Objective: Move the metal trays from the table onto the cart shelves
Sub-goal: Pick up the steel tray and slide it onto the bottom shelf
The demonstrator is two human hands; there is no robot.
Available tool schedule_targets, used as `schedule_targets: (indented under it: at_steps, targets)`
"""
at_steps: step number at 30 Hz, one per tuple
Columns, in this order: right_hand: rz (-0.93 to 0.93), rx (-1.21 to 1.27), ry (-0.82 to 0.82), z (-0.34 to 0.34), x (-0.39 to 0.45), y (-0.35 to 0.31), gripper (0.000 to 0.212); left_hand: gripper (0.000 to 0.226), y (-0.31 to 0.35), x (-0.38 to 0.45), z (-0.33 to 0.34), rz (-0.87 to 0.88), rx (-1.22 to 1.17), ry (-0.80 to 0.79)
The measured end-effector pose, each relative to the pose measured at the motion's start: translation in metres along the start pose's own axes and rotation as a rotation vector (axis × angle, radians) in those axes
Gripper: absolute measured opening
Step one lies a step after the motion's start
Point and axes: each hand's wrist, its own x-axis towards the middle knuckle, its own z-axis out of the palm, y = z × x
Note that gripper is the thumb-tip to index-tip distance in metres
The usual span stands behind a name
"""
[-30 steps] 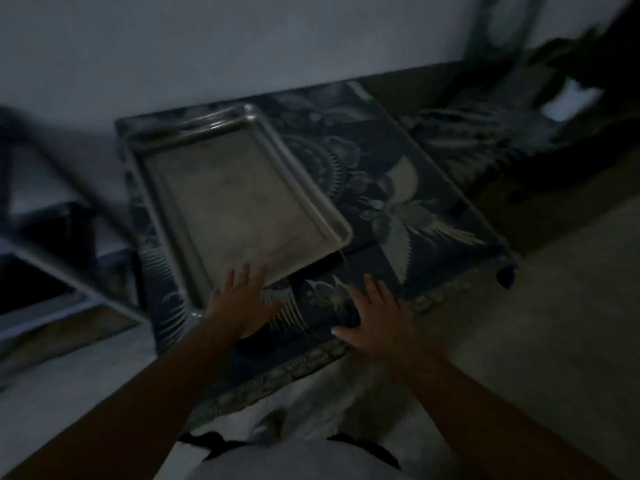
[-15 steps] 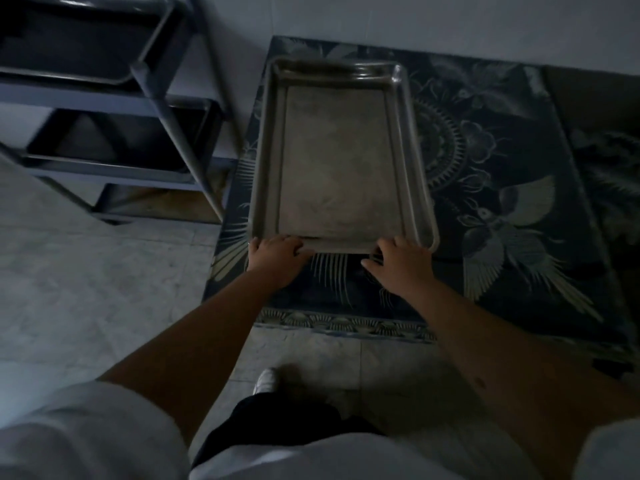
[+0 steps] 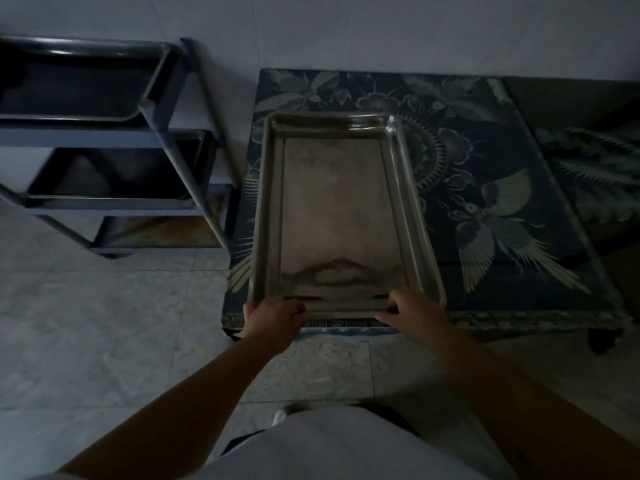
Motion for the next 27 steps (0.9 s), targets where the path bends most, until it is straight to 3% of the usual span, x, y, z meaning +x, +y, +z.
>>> schedule_targets:
  at_steps: [4, 7, 10, 13, 15, 17, 19, 21, 24, 27]
  targets:
    - [0.032, -0.017, -0.034, 0.002, -0.007, 0.004, 0.03, 0.026, -0.004, -0.004, 0.0, 0.038, -0.04, -0.041]
    - [0.045, -0.026, -0.095, -0.01, 0.007, 0.004, 0.035, 0.041, -0.01, 0.011, -0.011, 0.034, -0.113, -0.003]
    - [0.025, 0.098, 0.121, -0.034, 0.036, 0.012, 0.037, 0.053, -0.011, 0.043, -0.036, -0.026, -0.115, 0.1]
    - [0.026, 0.054, 0.34, -0.061, 0.077, 0.027, 0.046, 0.068, -0.01, 0.082, -0.062, -0.16, -0.22, 0.166]
    - [0.109, 0.104, 0.36, -0.077, 0.108, 0.035, 0.067, 0.085, -0.009, 0.109, -0.075, -0.252, -0.385, 0.186]
    - [0.187, 0.291, 0.317, -0.09, 0.138, 0.041, 0.084, 0.087, -0.006, 0.136, -0.086, -0.349, -0.578, 0.223]
    - [0.263, 0.479, 0.273, -0.098, 0.165, 0.049, 0.075, 0.062, -0.003, 0.161, -0.096, -0.419, -0.757, 0.242]
    - [0.353, 0.583, 0.257, -0.105, 0.185, 0.053, 0.052, 0.043, -0.009, 0.181, -0.101, -0.498, -0.806, 0.232]
    - [0.416, 0.724, 0.295, -0.112, 0.205, 0.061, 0.038, 0.046, -0.022, 0.194, -0.105, -0.655, -0.894, 0.189]
    - [0.351, 0.668, 0.27, -0.11, 0.208, 0.072, 0.029, 0.052, -0.022, 0.181, -0.099, -0.722, -0.889, 0.18]
